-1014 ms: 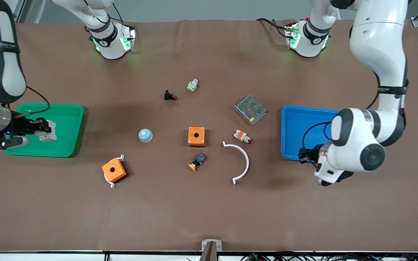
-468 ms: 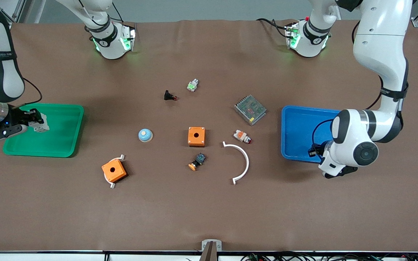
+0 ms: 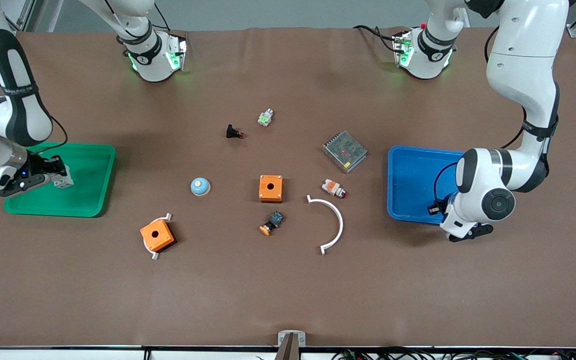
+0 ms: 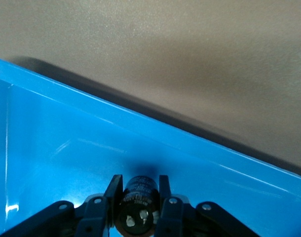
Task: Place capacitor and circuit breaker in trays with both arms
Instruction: 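Lower the capacitor into the blue tray while the right gripper lowers the breaker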
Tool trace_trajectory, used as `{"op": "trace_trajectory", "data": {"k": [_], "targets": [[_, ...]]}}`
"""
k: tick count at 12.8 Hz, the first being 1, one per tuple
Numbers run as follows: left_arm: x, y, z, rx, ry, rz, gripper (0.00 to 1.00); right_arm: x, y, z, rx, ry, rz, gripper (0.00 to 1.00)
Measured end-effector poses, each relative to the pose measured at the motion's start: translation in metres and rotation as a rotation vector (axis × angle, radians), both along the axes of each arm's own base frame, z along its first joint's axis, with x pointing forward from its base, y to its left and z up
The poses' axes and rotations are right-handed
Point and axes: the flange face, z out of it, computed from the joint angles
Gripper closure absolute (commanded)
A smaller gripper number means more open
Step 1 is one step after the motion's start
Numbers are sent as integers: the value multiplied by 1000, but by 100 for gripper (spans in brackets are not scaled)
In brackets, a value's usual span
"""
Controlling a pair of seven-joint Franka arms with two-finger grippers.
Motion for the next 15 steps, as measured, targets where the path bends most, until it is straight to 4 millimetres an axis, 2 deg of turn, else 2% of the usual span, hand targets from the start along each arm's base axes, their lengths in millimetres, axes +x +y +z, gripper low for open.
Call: {"op": "trace_trajectory", "data": {"k": [1,2,5,6,7,8,9,10,12,15], "targets": [[-1,0,-1,-6,-1,-22,54,-1,-1,-11,3,10,-1,95],[-1,0,2,-10,-3,-39,46,-2,-1,-19,6,19,-1,92],[3,0,20,-17,-30,-51,35,-1,5,-25,12,26,11,88],[4,0,28,-20,-42,-53,21,0,8,-25,14,25,17,84],[6,-1,36,-22,-55,-55,0,2,12,-25,15,25,24,75],[9,-3,46,-25,-73,-57,0,4,16,-25,16,24,32,64],[14,-6,59,-29,-98,-61,0,5,19,-25,16,22,37,44],[19,-9,76,-34,-128,-66,0,6,21,-25,16,21,41,0],[30,-15,118,-39,-162,-72,0,6,22,-25,15,21,41,0],[41,-16,199,-11,-121,-78,0,10,20,-19,20,32,34,0]]}}
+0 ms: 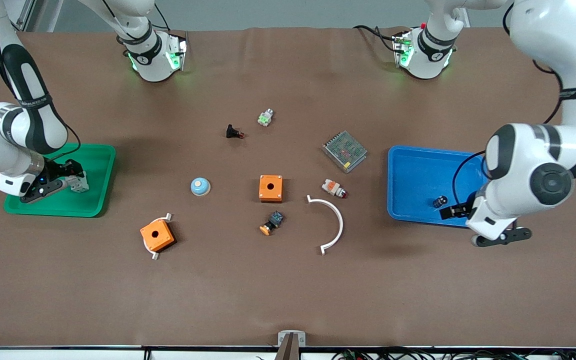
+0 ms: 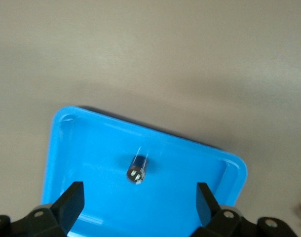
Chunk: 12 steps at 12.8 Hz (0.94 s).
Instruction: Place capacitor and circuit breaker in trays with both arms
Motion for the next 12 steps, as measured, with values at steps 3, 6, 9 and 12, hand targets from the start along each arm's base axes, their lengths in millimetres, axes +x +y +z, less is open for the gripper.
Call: {"op": "trace_trajectory", "data": {"k": [3,6,9,12], "targets": [[7,6,53,85,-41,-27,0,25,-2,53,45,63,-26,0],[0,12,106,75,-77,-7,0,58,18,147,68,77,-103,0],[-15,13,160,37,-145,6,0,73,51,224,39,59,-211,0],[-36,17,217,-31,-221,27,0,67,97,292,14,1,-293,0]]}}
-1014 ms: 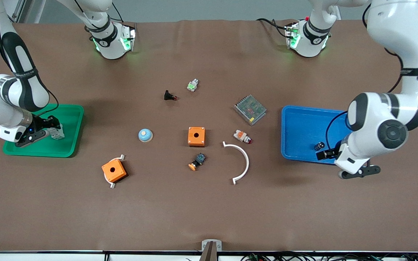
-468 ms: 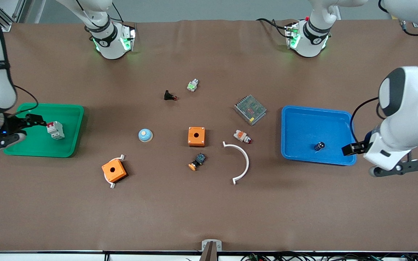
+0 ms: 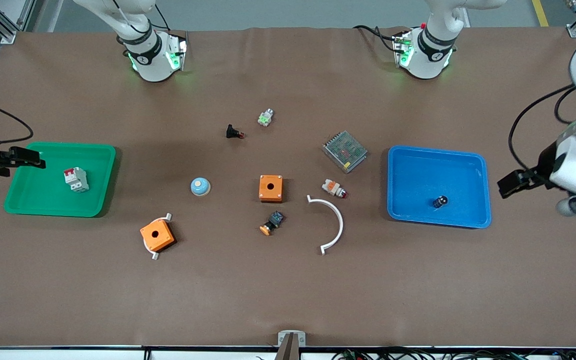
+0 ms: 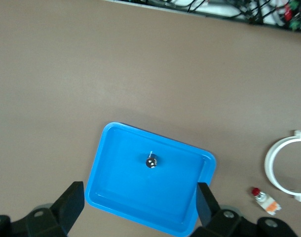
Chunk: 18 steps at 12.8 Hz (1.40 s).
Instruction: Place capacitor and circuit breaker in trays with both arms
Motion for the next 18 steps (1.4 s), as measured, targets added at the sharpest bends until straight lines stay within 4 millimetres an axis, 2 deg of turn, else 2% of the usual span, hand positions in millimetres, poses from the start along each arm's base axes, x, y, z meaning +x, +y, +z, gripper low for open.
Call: {"op": "trace_trajectory", "data": {"k": [2,4,6,8,11,14,18], "targets": [[-15,10,24,-29,-16,12,0,-16,25,42,-11,-31,-41,0],[-29,8,31,-46,-11,2,0,-35,44,77,-15,-45,-64,0],[-44,2,33,-44,-4,-11,0,-49,55,100,-17,-60,-73,0],[-62,-5,34,-37,5,-22,0,-56,56,111,-18,-72,-86,0],[-87,-6,36,-31,14,-26,0,-58,56,114,-18,-74,-88,0],[-93,8,42,-42,5,-8,0,-64,57,120,-17,-74,-90,0],[-92,12,46,-36,5,-88,0,-69,70,129,-21,-83,-85,0]]}}
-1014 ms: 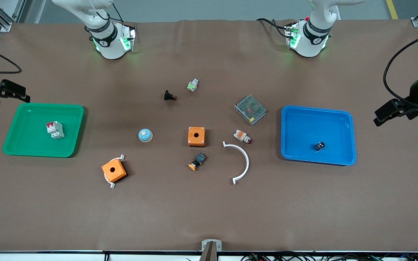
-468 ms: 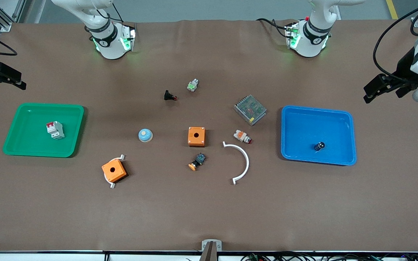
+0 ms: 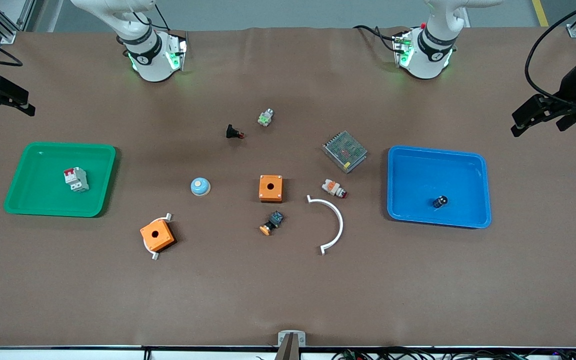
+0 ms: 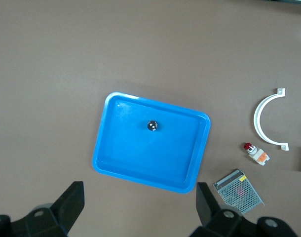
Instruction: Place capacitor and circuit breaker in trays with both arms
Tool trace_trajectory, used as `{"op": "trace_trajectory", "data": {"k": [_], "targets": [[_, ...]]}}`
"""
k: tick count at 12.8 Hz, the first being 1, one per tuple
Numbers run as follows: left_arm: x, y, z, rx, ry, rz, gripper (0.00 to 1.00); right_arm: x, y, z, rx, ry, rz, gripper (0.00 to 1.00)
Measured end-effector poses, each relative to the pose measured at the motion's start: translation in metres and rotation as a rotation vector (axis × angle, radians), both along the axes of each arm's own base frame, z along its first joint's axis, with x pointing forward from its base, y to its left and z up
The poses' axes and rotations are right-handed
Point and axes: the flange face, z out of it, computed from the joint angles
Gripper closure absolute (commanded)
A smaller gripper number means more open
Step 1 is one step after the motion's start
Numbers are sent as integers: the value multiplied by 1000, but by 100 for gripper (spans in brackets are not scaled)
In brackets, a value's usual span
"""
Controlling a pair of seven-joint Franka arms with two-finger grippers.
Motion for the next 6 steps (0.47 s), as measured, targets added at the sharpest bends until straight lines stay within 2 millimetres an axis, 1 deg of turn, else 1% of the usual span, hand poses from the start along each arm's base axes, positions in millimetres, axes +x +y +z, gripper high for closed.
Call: {"op": "trace_trajectory", "data": {"k": [2,3,6], "targets": [[5,-2,5,-2,-12,-9,0,0,9,0,-6,4,-7,0],[10,-5,6,-3,-16,-12,0,0,11,0,-7,4,-9,0],[24,-8,1,-4,-6,-18,0,-3,8,5,-10,-6,-14,0]]}}
